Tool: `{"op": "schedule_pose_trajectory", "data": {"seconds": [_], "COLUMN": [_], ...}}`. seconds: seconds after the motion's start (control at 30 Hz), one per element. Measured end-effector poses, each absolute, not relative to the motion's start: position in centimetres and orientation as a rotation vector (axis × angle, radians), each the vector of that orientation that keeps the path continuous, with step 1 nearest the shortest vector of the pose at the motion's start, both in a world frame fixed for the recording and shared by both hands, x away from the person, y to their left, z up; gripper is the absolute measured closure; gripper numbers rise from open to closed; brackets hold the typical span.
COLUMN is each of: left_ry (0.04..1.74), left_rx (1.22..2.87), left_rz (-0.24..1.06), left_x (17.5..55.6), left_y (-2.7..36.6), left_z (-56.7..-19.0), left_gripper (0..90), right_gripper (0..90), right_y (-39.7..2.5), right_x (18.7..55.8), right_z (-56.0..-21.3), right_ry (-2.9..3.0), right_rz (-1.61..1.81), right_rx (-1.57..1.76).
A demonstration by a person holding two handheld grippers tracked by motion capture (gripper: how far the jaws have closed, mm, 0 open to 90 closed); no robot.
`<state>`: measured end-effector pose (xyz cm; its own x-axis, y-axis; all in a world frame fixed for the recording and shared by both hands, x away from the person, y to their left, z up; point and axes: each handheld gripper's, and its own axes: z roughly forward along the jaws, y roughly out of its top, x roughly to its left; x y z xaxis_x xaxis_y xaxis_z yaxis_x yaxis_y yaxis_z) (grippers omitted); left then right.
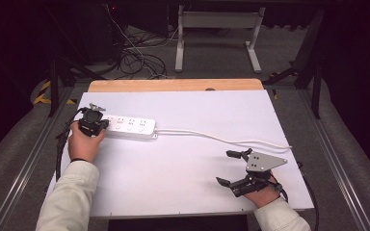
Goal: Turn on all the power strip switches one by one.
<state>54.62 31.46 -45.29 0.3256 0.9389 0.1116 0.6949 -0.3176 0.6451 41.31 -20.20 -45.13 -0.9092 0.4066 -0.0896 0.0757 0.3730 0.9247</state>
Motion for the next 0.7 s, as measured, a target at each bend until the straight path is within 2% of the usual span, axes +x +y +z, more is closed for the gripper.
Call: {"op": "schedule_pose_trajectory", "data": {"seconds": [0.07, 0.27, 0.37, 0.57, 0.63, 0.7], "left_ry": [1.44, 1.418, 1.392, 1.263, 1.21, 1.153], "left_rx": [2.079, 2.122, 2.034, 1.979, 1.943, 1.923], "left_rz": [0.633, 0.691, 0.667, 0.671, 0.676, 0.662], "left_x": [54.5, 54.3, 53.5, 50.6, 49.3, 48.1], "left_y": [31.8, 30.8, 31.1, 30.6, 30.2, 29.8], "left_z": [-45.5, -44.9, -43.9, -41.6, -41.2, -40.9], "left_gripper": [90.0, 90.0, 90.0, 89.7, 68.7, 64.7], "right_gripper": [9.3, 9.3, 9.3, 9.3, 9.3, 9.3], "right_y": [-20.2, -20.4, -20.4, -20.5, -20.6, -20.7], "right_x": [41.3, 41.3, 41.3, 41.2, 41.1, 41.1], "right_z": [-45.1, -45.1, -45.0, -44.9, -44.9, -44.8], "right_ry": [2.334, 2.327, 2.318, 2.305, 2.302, 2.296], "right_rz": [1.55, 1.553, 1.558, 1.557, 1.559, 1.559], "right_rx": [0.424, 0.429, 0.428, 0.431, 0.432, 0.438]}}
